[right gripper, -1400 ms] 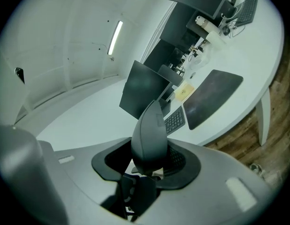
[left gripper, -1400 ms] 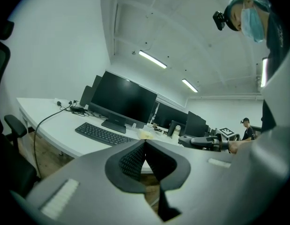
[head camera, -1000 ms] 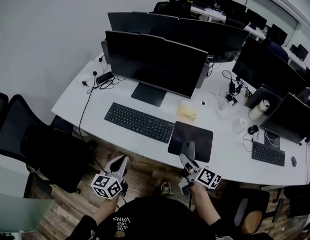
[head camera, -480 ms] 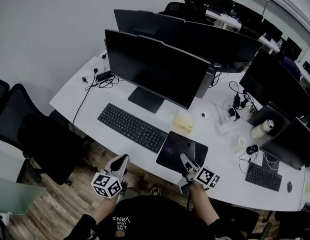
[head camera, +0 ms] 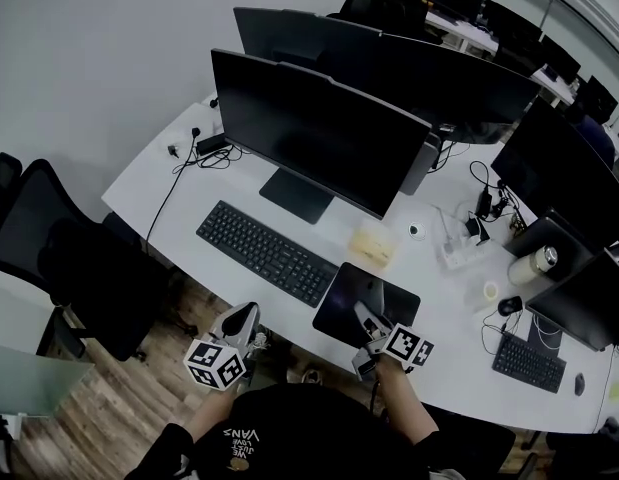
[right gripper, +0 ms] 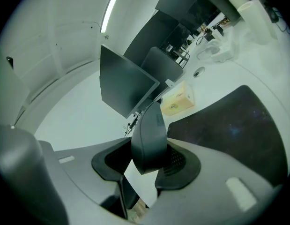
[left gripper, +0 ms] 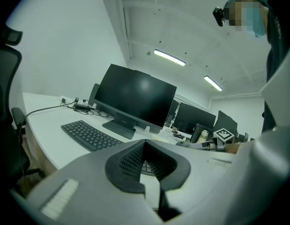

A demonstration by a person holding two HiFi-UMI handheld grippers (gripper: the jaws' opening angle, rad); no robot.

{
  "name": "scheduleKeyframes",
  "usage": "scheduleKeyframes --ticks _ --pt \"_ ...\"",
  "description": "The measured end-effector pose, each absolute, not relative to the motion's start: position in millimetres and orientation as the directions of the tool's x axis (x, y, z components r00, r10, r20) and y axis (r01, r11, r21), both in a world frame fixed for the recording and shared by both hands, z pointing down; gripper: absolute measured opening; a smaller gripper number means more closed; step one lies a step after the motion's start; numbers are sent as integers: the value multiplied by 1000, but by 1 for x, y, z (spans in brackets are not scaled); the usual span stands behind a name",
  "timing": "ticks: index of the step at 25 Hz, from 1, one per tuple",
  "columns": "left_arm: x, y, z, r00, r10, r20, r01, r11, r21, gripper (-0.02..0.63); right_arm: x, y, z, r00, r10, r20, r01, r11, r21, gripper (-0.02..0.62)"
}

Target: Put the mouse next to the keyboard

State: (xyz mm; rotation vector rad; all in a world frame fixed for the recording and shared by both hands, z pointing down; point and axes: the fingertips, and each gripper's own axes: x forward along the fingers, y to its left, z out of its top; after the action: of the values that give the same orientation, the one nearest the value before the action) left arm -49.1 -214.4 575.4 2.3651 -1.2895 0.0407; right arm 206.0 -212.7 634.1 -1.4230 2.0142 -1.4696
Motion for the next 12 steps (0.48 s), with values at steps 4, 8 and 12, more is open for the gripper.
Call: scheduleKeyframes --ticks 4,8,12 --pt "-48 -227 576 593 -772 230 -786 -493 373 2 196 -227 653 -482 -809 337 -520 -45 -853 175" --pt "-57 -243 580 611 -754 242 -774 -503 384 2 186 -243 674 -466 -797 383 -515 -107 -850 174" --pt "-66 -259 582 619 -745 248 -769 -512 382 2 178 -254 689 -451 -784 428 -524 -156 -837 174"
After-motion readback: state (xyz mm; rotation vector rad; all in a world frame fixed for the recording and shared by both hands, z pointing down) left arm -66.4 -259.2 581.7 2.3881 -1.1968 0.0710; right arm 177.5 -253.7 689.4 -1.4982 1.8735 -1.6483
